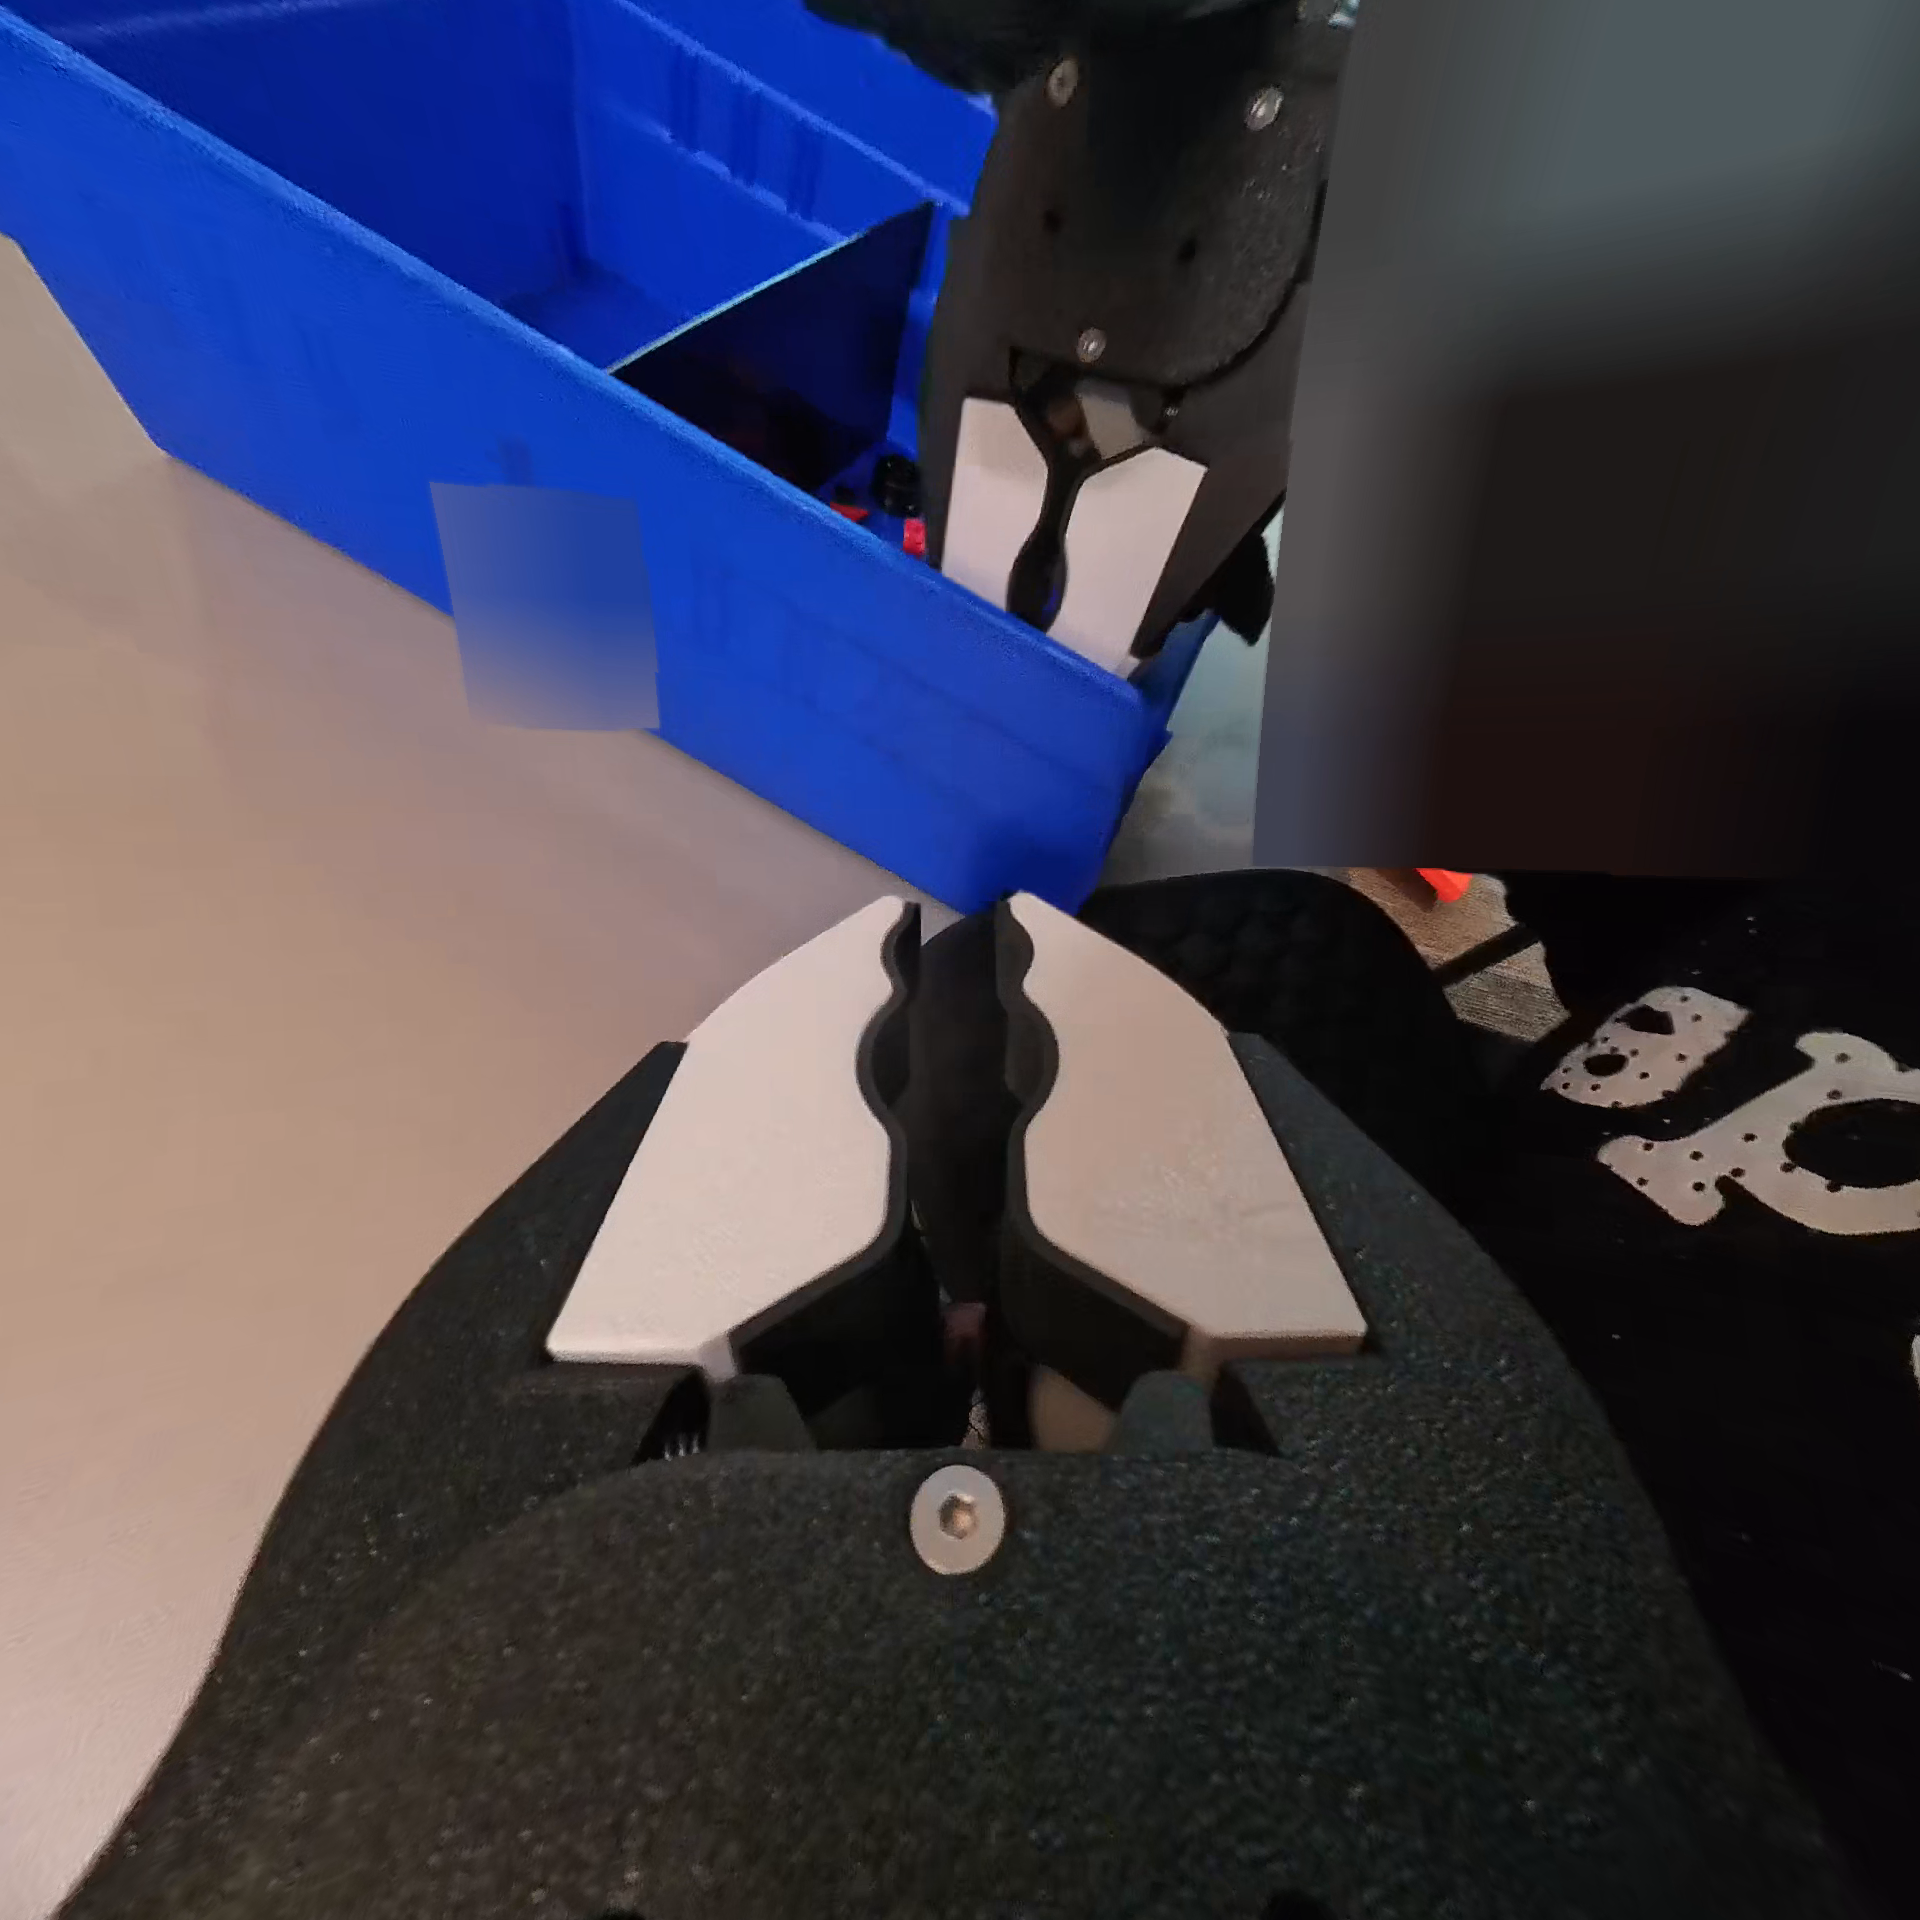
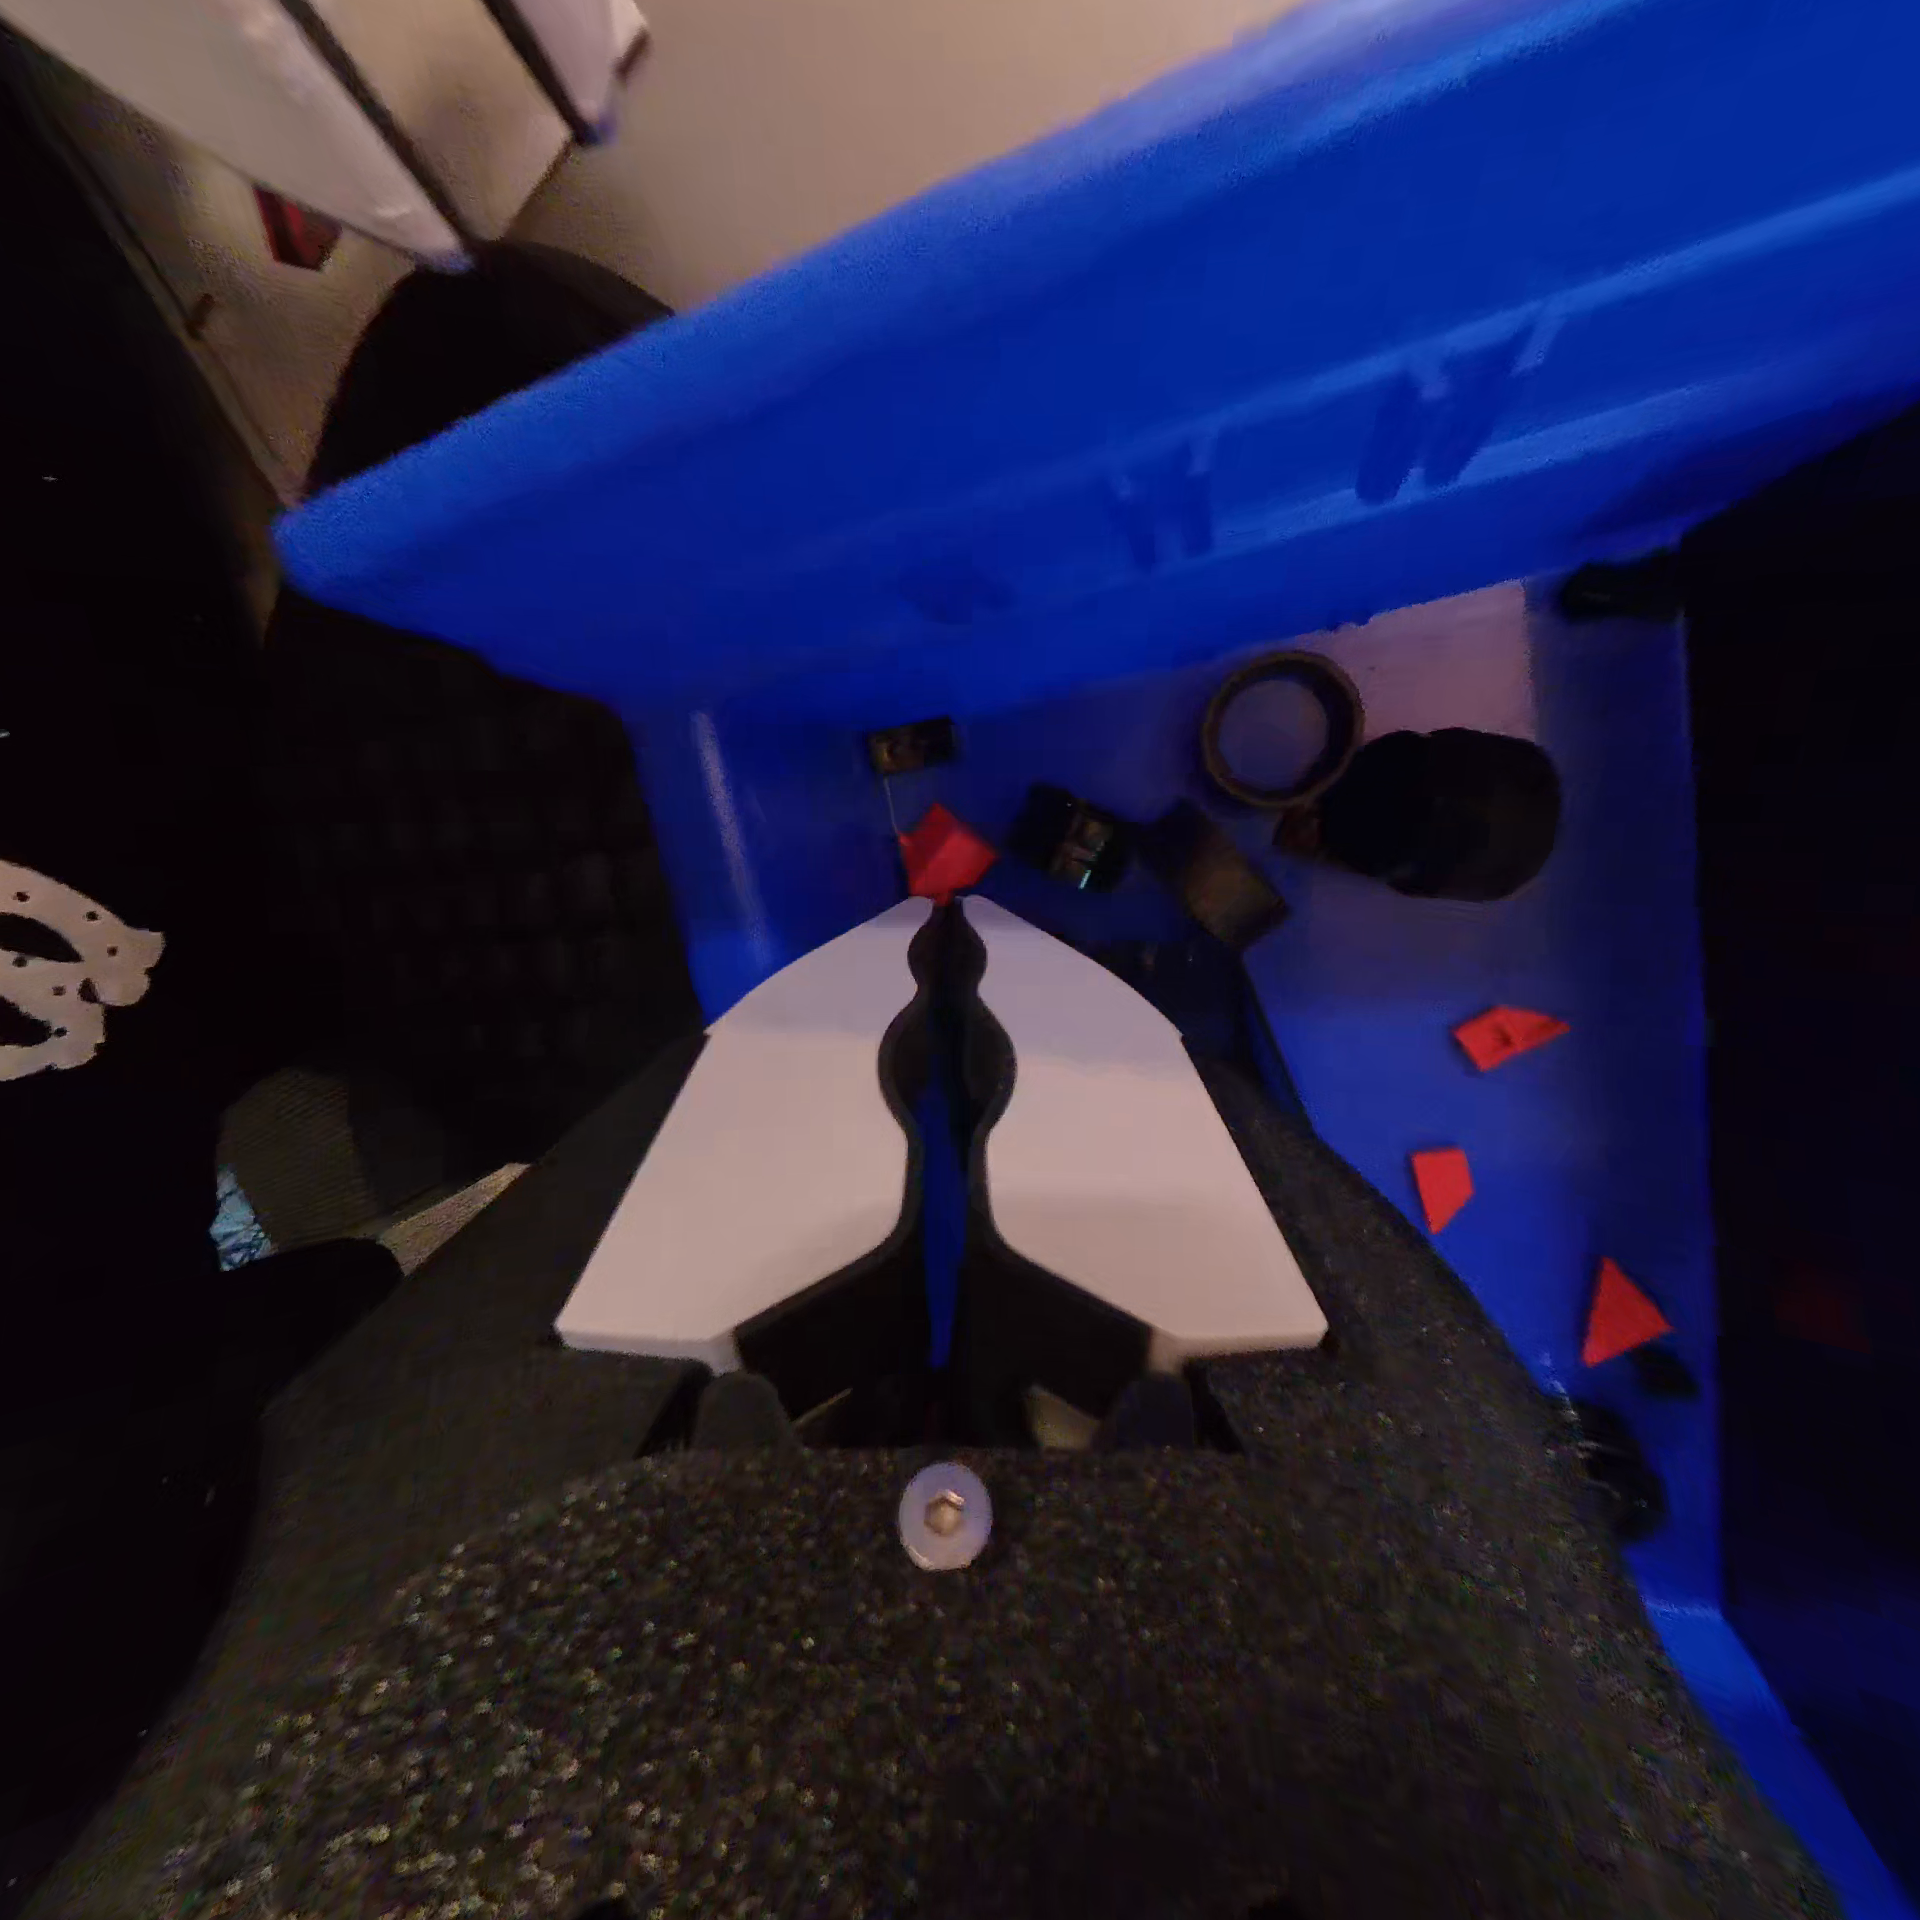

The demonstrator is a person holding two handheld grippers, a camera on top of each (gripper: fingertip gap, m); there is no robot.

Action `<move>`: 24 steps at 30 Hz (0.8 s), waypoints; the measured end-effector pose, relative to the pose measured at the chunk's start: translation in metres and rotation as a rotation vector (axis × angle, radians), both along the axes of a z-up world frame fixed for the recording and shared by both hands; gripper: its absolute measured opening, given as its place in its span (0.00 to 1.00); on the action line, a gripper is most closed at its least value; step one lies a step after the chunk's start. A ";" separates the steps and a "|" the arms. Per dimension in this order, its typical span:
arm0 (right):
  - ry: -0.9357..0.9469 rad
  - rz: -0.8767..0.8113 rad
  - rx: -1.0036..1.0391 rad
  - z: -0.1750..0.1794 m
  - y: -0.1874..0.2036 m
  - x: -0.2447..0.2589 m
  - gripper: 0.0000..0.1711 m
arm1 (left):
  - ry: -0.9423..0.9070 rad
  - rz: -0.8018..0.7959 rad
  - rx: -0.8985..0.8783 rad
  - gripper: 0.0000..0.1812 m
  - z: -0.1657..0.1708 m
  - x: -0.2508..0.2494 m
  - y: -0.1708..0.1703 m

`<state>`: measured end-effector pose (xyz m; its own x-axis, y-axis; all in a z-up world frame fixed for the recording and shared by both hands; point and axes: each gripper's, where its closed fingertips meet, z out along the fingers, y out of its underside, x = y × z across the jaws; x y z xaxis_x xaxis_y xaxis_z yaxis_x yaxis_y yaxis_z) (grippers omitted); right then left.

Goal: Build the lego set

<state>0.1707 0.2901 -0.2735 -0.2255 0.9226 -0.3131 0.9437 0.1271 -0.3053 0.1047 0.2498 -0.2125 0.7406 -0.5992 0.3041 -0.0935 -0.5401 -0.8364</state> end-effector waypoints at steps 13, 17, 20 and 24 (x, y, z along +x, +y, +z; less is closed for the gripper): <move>0.108 -0.487 0.497 0.072 0.083 0.058 0.06 | 0.008 0.011 -0.011 0.07 -0.005 -0.002 0.006; 0.070 -0.507 0.469 0.072 0.077 0.083 0.05 | 0.031 -0.001 -0.011 0.07 -0.008 0.000 0.005; 0.011 -0.509 0.436 0.065 0.075 0.095 0.02 | 0.015 -0.014 -0.010 0.07 -0.007 0.004 0.005; -0.023 -0.502 0.457 0.065 0.073 0.107 0.02 | 0.015 -0.024 -0.013 0.07 -0.008 0.007 0.005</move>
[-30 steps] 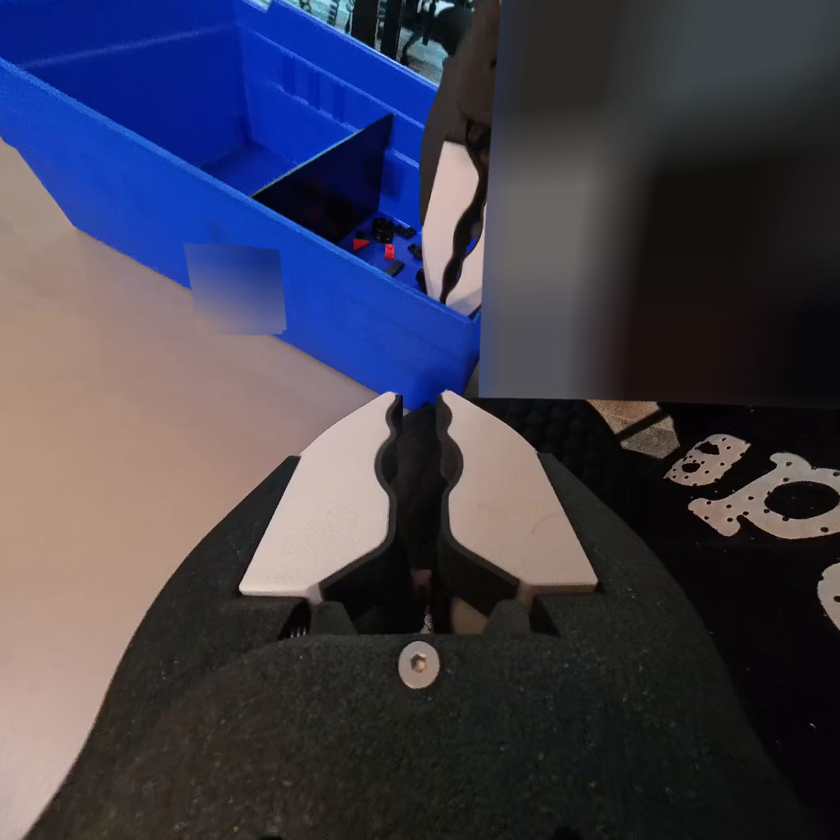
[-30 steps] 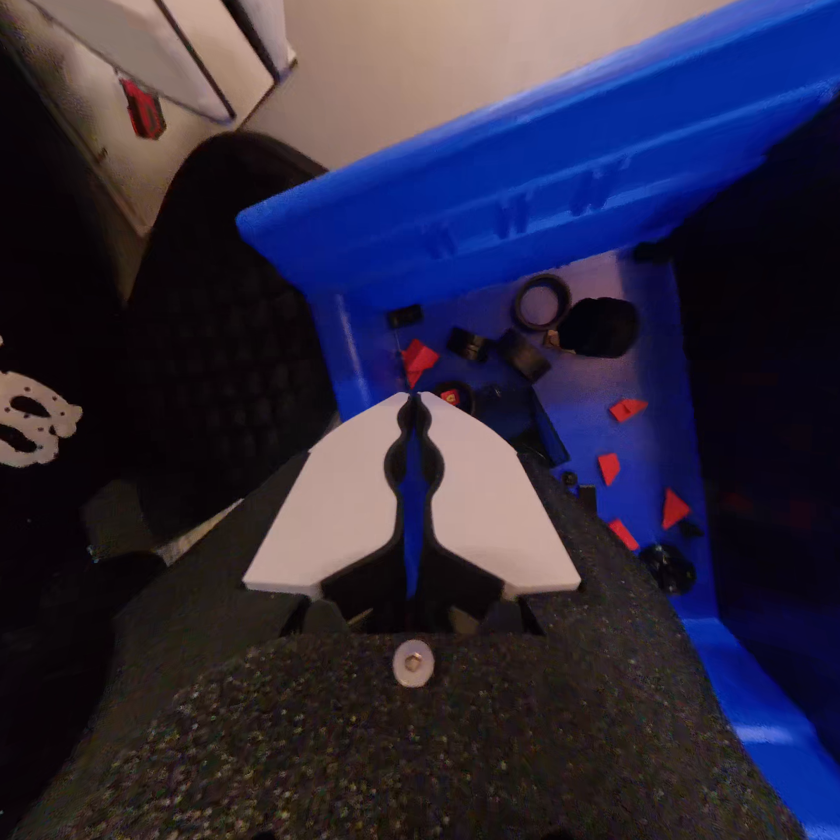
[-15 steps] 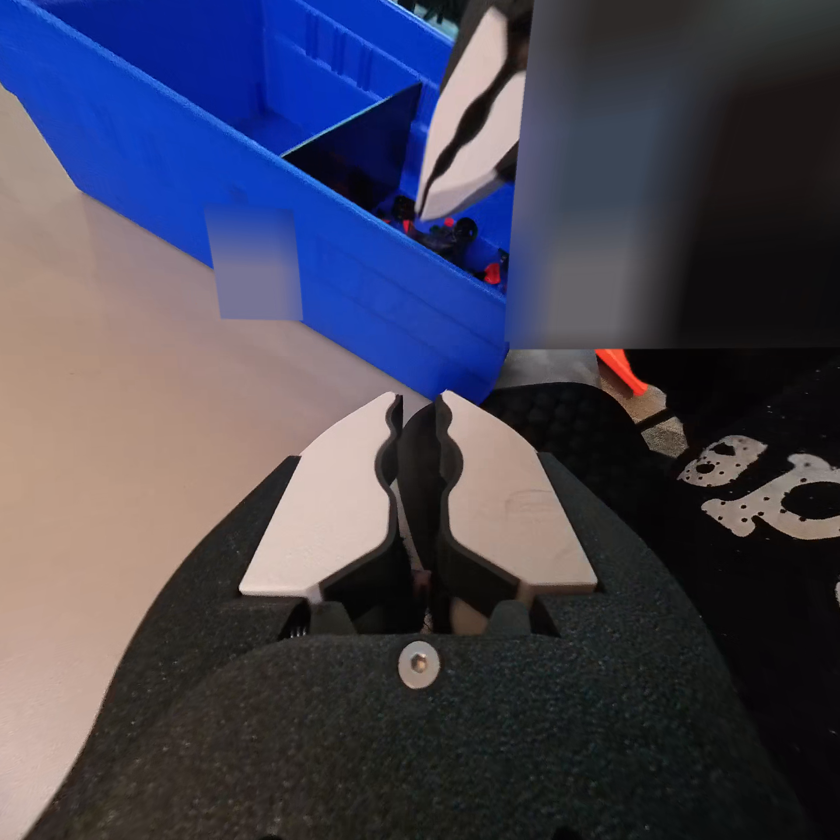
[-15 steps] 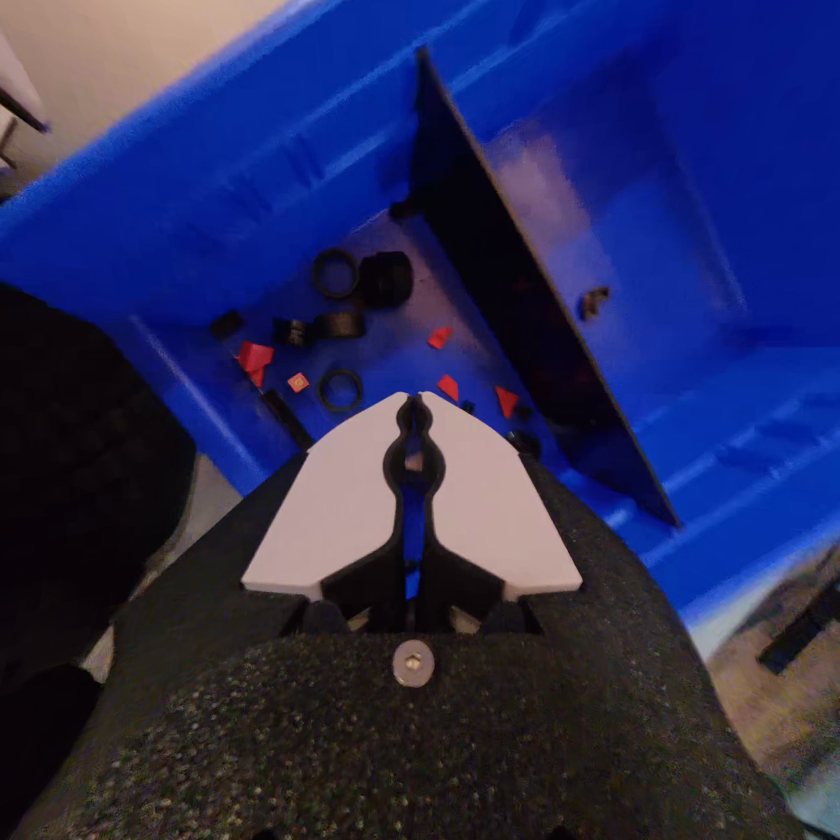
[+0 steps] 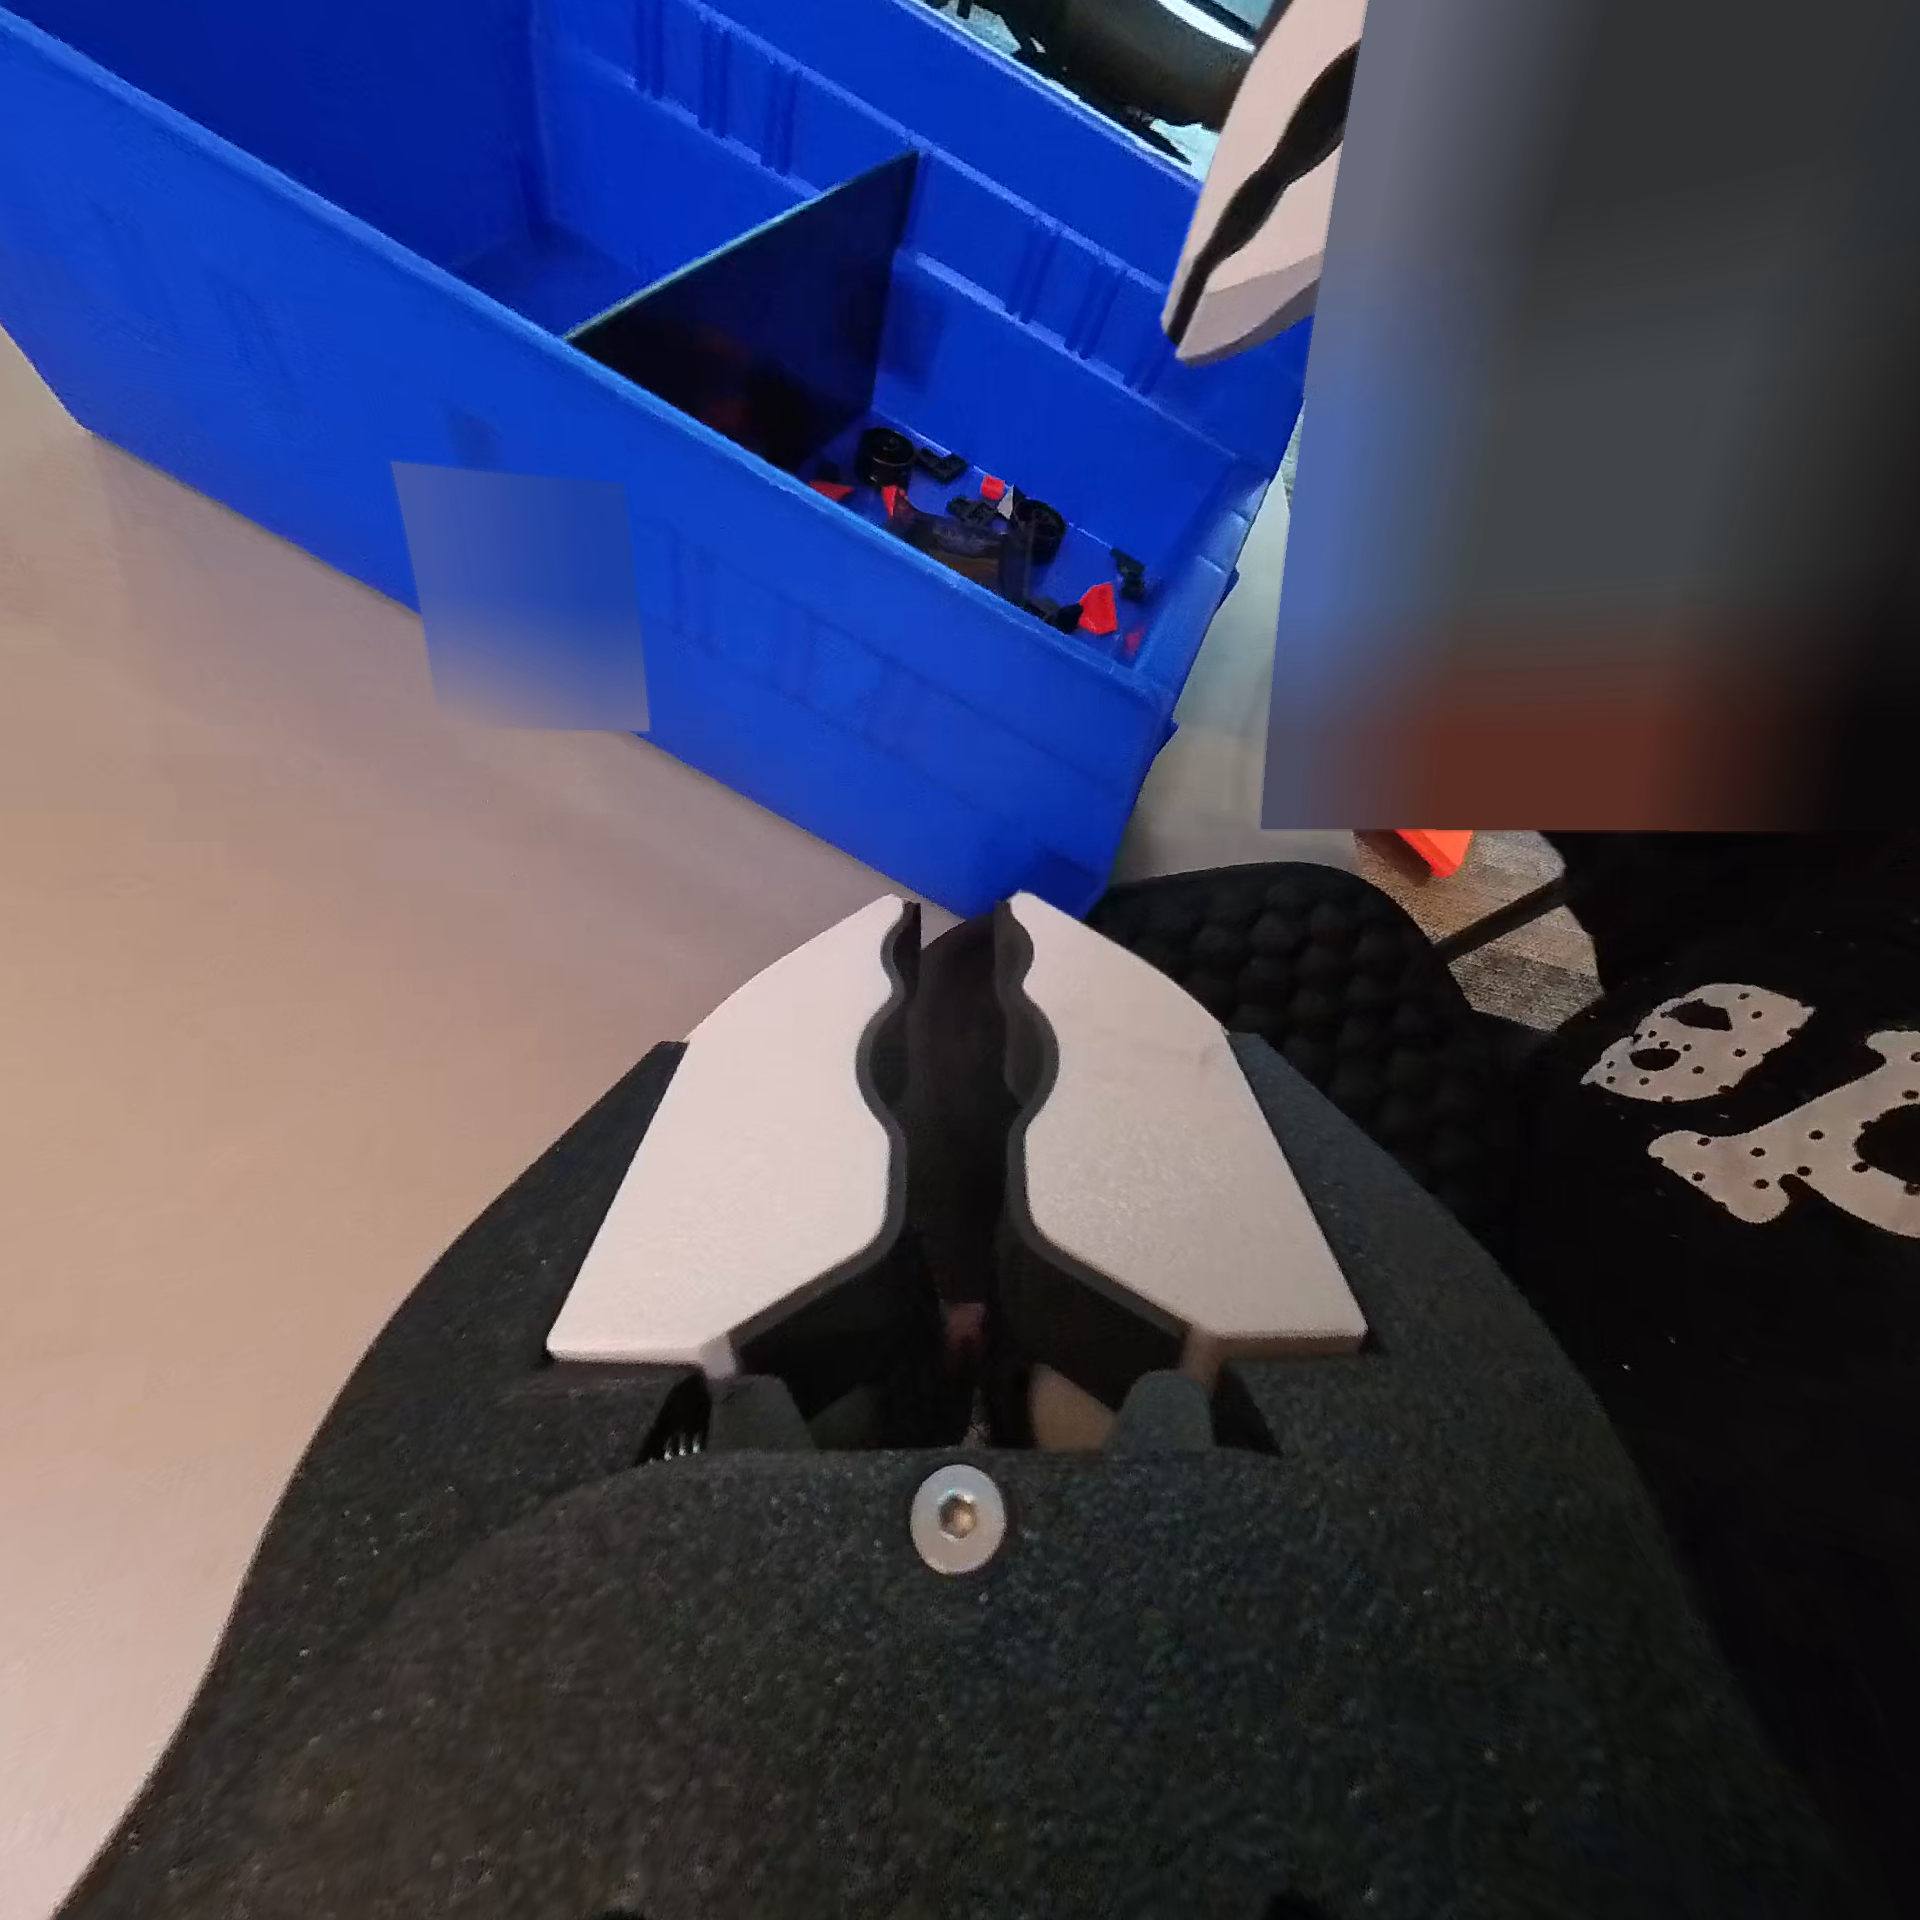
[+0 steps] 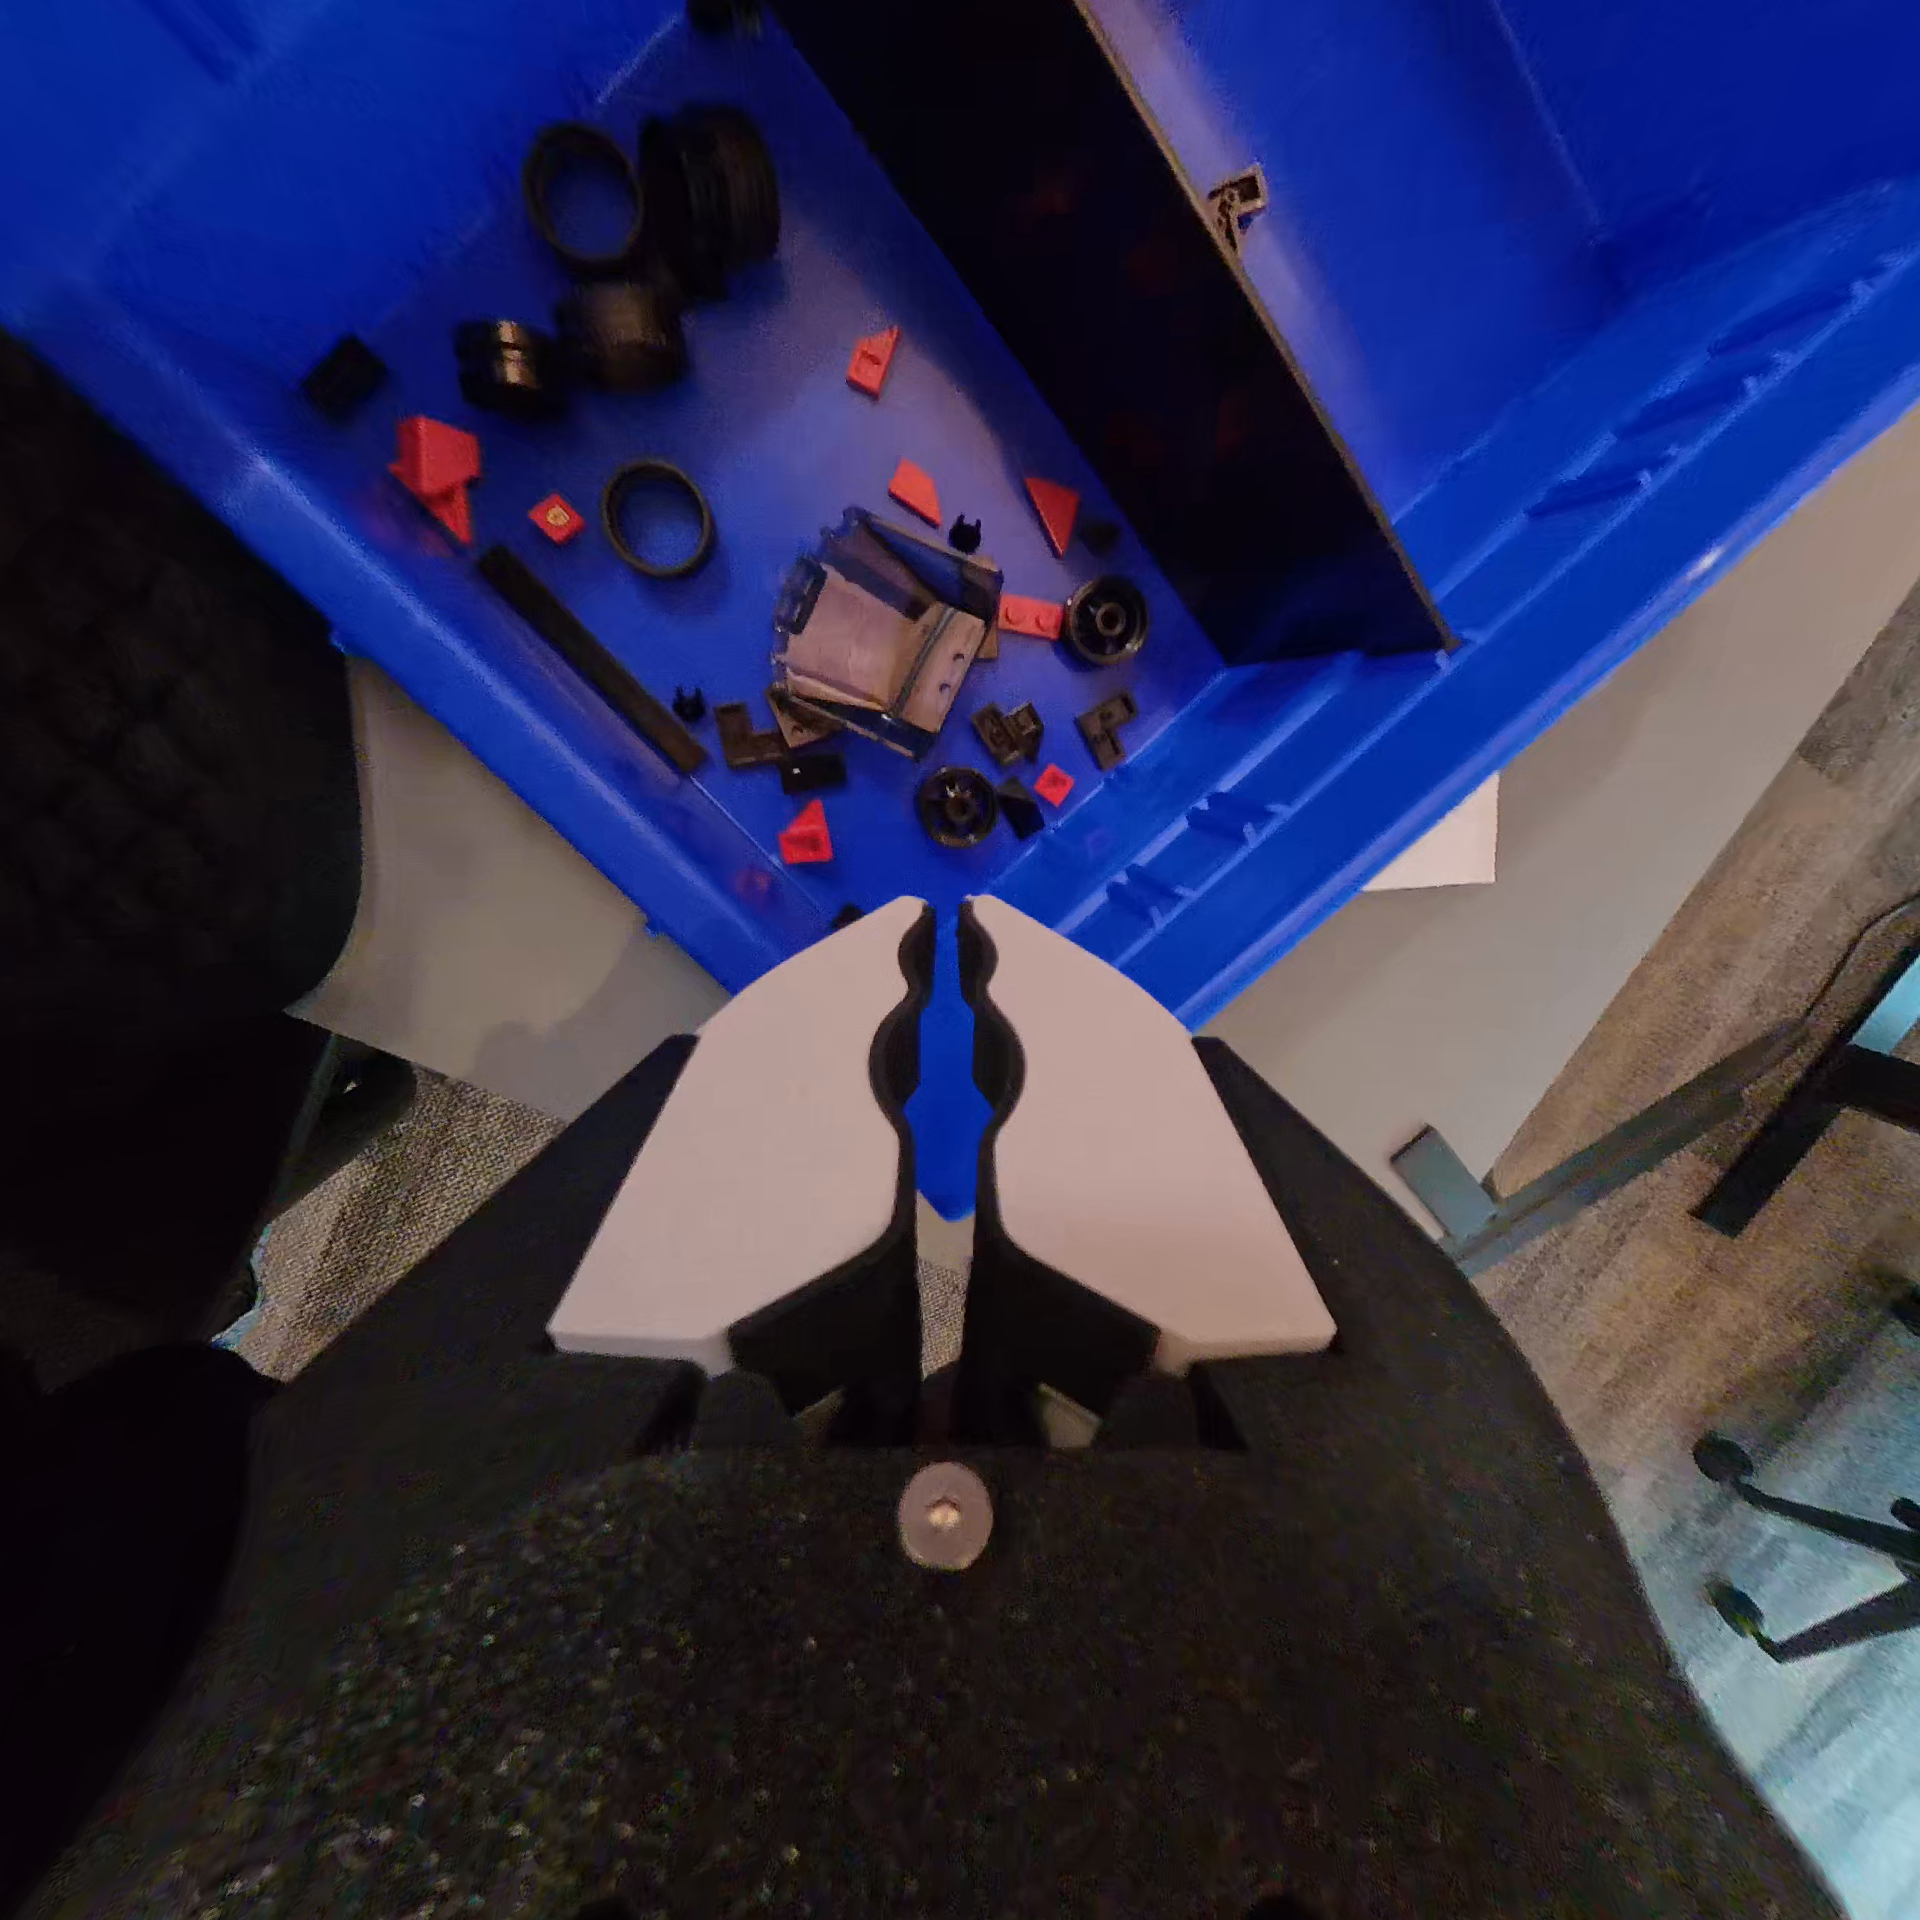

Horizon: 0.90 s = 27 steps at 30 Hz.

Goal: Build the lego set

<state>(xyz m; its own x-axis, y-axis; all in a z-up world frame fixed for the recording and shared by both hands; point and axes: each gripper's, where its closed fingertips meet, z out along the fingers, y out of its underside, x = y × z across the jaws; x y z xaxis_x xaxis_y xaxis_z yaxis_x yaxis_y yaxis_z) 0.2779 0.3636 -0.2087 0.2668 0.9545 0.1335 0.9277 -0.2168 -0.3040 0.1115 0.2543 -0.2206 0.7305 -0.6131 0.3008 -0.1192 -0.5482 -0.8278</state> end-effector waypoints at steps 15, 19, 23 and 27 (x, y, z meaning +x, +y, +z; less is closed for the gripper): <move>0.008 0.033 -0.024 -0.006 -0.002 -0.001 0.00 | 0.018 -0.009 -0.017 0.07 -0.005 0.003 -0.001; -0.031 0.082 -0.069 -0.018 -0.005 -0.013 0.00 | 0.022 -0.003 -0.024 0.07 -0.005 0.001 0.000; -0.319 0.258 -0.040 -0.046 -0.004 -0.012 0.00 | 0.022 -0.010 -0.025 0.07 -0.005 0.002 -0.001; -0.482 0.308 -0.055 -0.058 0.003 -0.011 0.00 | 0.017 -0.004 -0.017 0.07 -0.002 0.002 -0.001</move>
